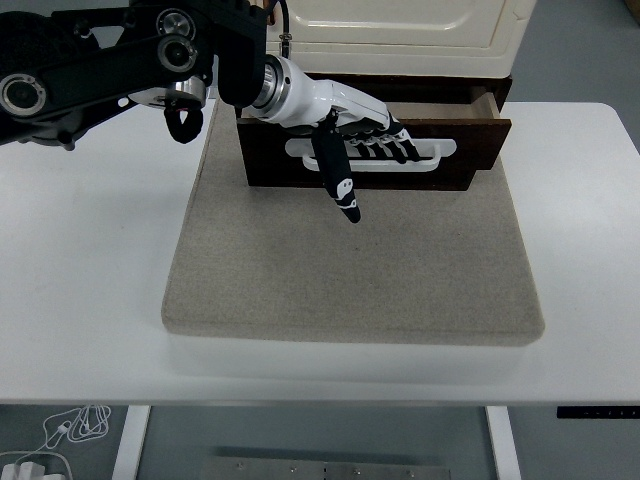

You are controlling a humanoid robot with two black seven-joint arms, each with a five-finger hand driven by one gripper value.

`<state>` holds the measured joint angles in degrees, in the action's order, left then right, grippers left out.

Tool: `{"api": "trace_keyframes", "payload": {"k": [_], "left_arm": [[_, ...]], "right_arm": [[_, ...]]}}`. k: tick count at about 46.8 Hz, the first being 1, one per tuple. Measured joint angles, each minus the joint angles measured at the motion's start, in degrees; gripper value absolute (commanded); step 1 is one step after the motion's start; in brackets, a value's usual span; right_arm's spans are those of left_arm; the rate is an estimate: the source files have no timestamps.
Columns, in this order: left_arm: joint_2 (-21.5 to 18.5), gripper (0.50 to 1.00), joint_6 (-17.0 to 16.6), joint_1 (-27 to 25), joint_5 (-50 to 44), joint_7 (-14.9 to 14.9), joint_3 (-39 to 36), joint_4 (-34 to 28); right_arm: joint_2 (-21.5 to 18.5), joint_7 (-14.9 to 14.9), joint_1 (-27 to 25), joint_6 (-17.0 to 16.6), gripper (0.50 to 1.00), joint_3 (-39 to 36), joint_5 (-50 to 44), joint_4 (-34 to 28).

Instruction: Open the drawer under the combination cabinet

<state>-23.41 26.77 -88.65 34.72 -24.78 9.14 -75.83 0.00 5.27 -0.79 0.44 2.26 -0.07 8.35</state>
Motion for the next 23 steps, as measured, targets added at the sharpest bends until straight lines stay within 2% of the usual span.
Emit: {"api": "trace_keyframes", "payload": {"k": [23], "left_arm": [[-0.05,1.0,0.35,-0.64,-1.15,0.0,0.0,-0.9]], "right_arm": [[0.0,-0.01,0.0,0.0,0.928,0.01,0.01,0.0]]}}
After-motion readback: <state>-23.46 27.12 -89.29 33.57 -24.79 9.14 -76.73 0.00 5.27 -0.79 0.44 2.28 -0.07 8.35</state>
